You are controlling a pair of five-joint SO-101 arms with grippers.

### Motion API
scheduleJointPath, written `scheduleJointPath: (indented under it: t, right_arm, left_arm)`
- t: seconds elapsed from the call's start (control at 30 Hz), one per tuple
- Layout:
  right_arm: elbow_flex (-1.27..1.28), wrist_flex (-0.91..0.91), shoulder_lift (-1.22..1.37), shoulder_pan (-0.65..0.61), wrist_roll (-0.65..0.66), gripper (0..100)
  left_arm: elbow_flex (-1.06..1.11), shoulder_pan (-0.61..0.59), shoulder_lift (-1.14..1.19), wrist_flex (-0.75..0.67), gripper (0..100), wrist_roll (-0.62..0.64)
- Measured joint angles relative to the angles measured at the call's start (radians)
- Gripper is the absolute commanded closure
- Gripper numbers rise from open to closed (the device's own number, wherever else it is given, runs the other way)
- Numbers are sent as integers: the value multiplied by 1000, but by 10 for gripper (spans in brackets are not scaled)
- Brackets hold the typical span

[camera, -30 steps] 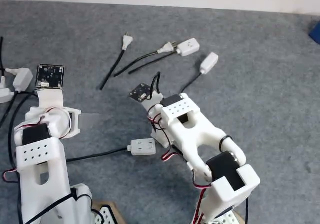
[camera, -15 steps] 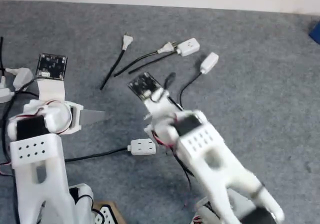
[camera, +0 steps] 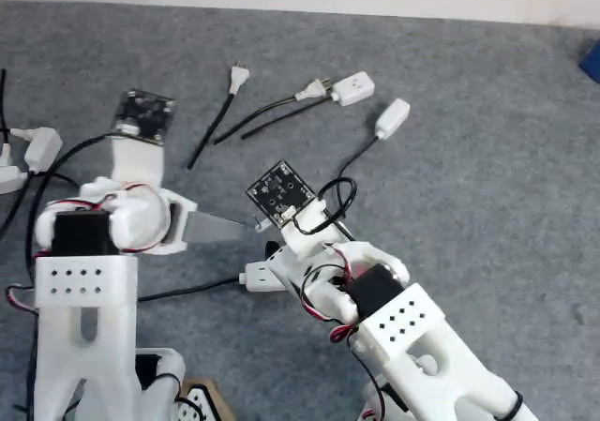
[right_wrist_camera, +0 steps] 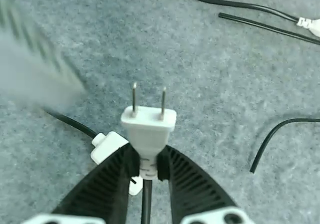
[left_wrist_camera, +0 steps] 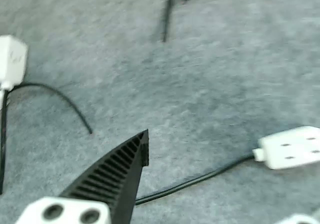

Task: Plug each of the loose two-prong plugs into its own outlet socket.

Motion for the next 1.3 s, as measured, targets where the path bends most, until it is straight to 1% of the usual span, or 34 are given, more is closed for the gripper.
scheduleJointPath:
  t: [0.13, 0.23, 0.33, 0.53, 0.67, 0.87, 0.93, 1.13, 1.3]
  right_arm:
    - [23, 0, -2, 0, 0, 991]
    - [25, 8, -11, 0, 0, 991]
    - [25, 51, -18, -18, -21, 991]
    - [-20, 130, -20, -92, -31, 991]
    - [-25, 138, -20, -97, -37, 991]
    - [-25, 141, -20, -101, -37, 991]
    - [-46, 149, -18, -101, -34, 991]
    - [-175, 250, -17, -100, -3, 991]
    - [-207, 301, -15, -114, -2, 991]
  left_arm:
    - [-35, 87, -2, 32, 447, 15]
    - [-35, 120, -2, 32, 447, 18]
    - [-5, 121, -2, 31, 447, 18]
    - [72, 121, -2, -40, 447, 18]
    - [101, 121, -2, -60, 447, -3]
    - [189, 91, -2, -147, 447, -12]
    - [198, 89, -2, -158, 447, -34]
    - [195, 87, -3, -169, 447, -43]
    - [196, 87, -14, -170, 447, -44]
